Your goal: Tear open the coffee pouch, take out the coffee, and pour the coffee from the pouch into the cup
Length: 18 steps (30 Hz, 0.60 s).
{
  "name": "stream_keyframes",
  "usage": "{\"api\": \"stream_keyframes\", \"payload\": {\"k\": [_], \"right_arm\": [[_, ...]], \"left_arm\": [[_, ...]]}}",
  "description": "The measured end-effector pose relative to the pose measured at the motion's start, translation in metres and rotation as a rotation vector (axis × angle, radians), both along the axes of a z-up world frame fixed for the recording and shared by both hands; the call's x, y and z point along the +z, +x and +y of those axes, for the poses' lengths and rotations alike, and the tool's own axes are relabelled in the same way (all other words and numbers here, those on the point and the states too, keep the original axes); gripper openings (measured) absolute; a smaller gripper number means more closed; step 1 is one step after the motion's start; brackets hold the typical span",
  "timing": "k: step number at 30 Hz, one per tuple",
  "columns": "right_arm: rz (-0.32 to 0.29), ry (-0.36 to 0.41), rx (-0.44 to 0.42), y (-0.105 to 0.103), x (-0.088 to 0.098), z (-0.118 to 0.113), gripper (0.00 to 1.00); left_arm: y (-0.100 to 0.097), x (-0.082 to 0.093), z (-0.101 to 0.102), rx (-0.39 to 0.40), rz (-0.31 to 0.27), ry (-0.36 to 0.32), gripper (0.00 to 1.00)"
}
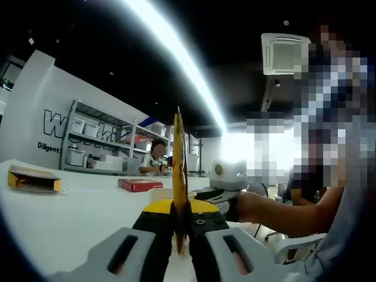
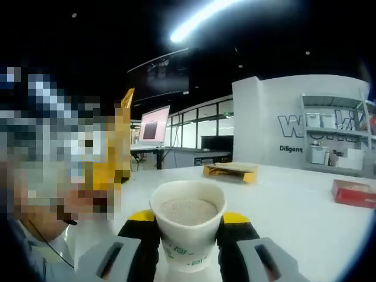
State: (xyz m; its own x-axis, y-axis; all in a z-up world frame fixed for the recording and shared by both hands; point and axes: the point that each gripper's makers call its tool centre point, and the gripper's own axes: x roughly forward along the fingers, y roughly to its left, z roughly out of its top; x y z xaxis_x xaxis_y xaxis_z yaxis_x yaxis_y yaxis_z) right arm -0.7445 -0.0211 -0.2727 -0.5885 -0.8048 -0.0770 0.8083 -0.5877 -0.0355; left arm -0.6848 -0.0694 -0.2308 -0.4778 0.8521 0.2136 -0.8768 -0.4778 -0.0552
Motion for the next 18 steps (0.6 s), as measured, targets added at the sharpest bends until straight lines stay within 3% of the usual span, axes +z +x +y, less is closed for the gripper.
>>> {"api": "stream_keyframes", "payload": {"k": [3,6,11,18], "right_arm": [[-0.005,-0.005,0.008,0.0,-0.008,-0.001,0.41],[-0.017,0.009,0.034,0.004,-0.023,-0.007,0.49],[0.002,-0.008,0.043,0.011,-0.017,0.001,0.57],[-0.007,-0.064,0.006,0.024,-0.01,0.029,0.58]], "left_arm": [[0.0,0.0,0.0,0.001,-0.001,-0.002,0.1],[-0.001,0.0,-0.001,0.0,-0.001,-0.002,0.1],[-0.002,0.0,-0.001,0.001,-0.001,-0.004,0.1],[-0.002,-0.001,-0.001,0.001,-0.001,-0.009,0.1]]}}
